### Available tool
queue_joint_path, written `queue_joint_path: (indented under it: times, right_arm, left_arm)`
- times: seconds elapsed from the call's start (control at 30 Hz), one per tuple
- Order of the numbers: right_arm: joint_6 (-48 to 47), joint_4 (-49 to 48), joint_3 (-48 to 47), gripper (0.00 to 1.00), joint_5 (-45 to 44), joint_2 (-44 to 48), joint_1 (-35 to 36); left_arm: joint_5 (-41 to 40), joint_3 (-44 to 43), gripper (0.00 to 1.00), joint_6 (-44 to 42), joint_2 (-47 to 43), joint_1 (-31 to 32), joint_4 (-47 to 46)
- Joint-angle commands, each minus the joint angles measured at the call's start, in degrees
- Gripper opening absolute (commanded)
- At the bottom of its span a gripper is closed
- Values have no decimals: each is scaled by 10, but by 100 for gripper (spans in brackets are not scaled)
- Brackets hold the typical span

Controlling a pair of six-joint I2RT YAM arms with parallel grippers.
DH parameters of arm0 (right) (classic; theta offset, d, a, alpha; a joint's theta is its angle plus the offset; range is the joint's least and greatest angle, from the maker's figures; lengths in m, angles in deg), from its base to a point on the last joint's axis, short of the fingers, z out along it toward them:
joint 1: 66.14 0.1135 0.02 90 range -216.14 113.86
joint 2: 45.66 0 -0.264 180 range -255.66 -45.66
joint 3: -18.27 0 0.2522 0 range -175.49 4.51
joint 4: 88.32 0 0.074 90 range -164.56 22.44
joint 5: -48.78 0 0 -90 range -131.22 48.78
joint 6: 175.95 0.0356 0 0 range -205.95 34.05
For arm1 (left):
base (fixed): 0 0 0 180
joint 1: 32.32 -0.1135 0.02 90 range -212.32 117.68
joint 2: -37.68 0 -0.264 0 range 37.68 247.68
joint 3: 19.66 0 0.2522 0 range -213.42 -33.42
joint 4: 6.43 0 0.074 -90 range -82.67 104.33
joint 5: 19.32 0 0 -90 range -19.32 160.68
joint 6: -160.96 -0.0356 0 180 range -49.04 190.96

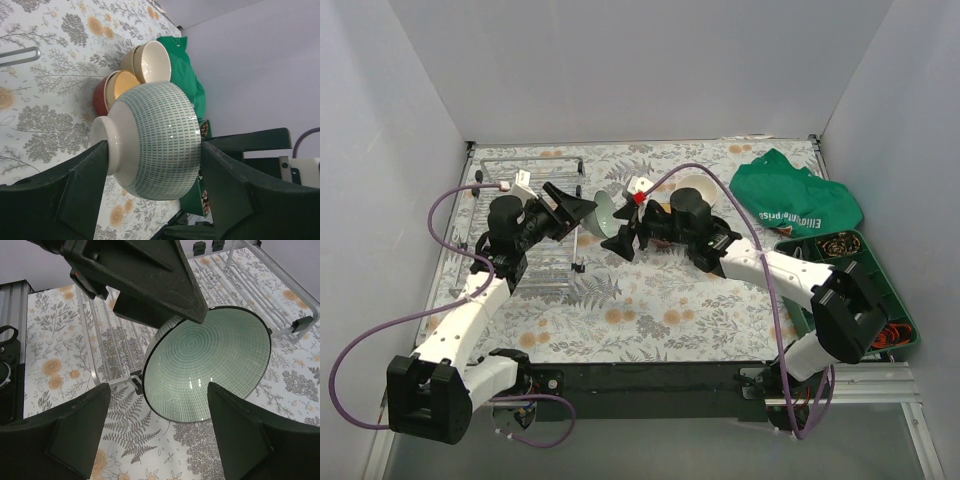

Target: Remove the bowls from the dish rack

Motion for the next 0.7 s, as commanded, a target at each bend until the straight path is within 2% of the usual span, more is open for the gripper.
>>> queue_joint_path:
  times: [0.0, 0.07, 0.17, 0.2, 0.27, 0.3, 0.37, 0.4, 0.43, 0.6, 0.63, 0.67]
  right_arm:
    - [-6, -28, -45, 83, 32, -32, 7]
    - [-5, -25, -55, 81, 37, -41, 9]
    - [-6, -12, -62, 70, 41, -52, 14]
    - [-6, -10, -62, 59, 41, -51, 16]
    - [-11, 0, -61, 48, 39, -48, 17]
    - [-14, 6, -61, 36, 37, -45, 17]
    - [-23, 20, -61, 22, 32, -39, 18]
    - [-25, 32, -59, 8, 29, -33, 19]
    - [-28, 37, -56, 3, 25, -28, 20]
    - [-32, 80, -33, 1, -8, 11, 24]
    - [-32, 101, -22, 1, -16, 18, 25]
    - [-32, 111, -15, 1, -31, 35, 29]
  left_arm:
    - [18, 20, 0, 65, -29, 17, -92]
    - [15, 28, 0, 77, -32, 29, -110]
    - [5, 40, 0, 81, -32, 42, -121]
    - [4, 43, 0, 84, -32, 44, -124]
    - [7, 52, 1, 86, -33, 50, -132]
    - [8, 56, 1, 88, -33, 51, -134]
    - [14, 68, 2, 90, -38, 52, -143]
    - [16, 71, 4, 91, -42, 52, -145]
    - [17, 75, 6, 86, -44, 52, -145]
    - [8, 79, 27, 45, -81, 52, -104]
    - [1, 77, 40, 32, -89, 52, -73]
    - [-6, 74, 50, 2, -97, 52, -57]
